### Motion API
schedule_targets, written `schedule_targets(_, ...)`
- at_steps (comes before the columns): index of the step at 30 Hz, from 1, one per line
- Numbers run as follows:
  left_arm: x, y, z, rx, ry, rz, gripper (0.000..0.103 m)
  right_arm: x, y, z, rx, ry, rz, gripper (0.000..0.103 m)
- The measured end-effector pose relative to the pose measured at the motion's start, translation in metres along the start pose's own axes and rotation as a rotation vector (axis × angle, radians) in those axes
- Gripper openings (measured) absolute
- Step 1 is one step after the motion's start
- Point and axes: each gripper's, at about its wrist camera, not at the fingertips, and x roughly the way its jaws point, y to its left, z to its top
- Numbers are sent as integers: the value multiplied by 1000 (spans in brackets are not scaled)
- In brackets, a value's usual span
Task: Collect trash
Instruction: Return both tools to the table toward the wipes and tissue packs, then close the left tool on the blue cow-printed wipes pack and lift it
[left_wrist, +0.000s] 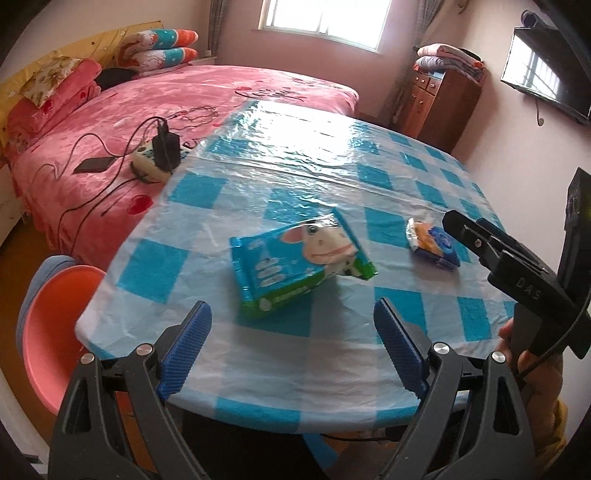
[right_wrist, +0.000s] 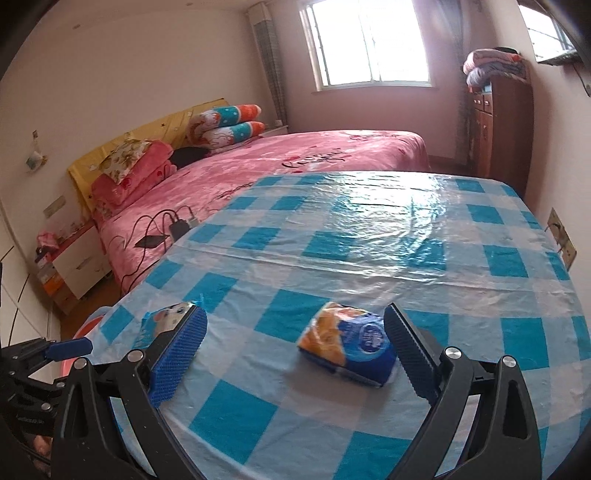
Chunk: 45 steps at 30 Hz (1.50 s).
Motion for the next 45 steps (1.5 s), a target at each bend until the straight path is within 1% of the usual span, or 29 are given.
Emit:
schedule_targets(6, 13, -2, 6, -66, 27, -51, 90, 6, -10, -1, 9, 21, -27, 95)
schedule_targets(9, 17, -3, 11, -81, 28, -69, 90, 9, -12, -1, 1, 31, -35, 95)
schedule_targets(19, 36, -7, 21, -112, 58, -80, 90, 20, -29, -1, 38, 78, -42, 95)
schedule_targets(24, 46, -6, 24, -124, 73, -84, 90, 24, -46, 0, 90, 112, -38, 95)
schedule_targets(27, 50, -7, 24, -124, 77, -84, 90, 26, -58, 0, 130, 131, -14, 95)
schedule_targets(32, 55, -11, 23, -108, 75, -97, 90, 26, -73, -1, 193, 160, 44, 95)
schedule_targets(36, 57, -18, 20, -80, 80, -134, 90, 28, -76, -2, 216, 178, 97, 95)
schedule_targets(41, 57, -36, 15, 1, 92, -185, 90, 30, -71, -3, 202, 196, 117, 95)
schedule_targets(43, 56, -42, 13, 38, 100, -202, 90, 30, -68, -4, 203, 202, 144, 95)
schedule_targets(45, 55, -46, 12, 68, 102, -201, 90, 32, -65, -4, 209, 209, 174, 95)
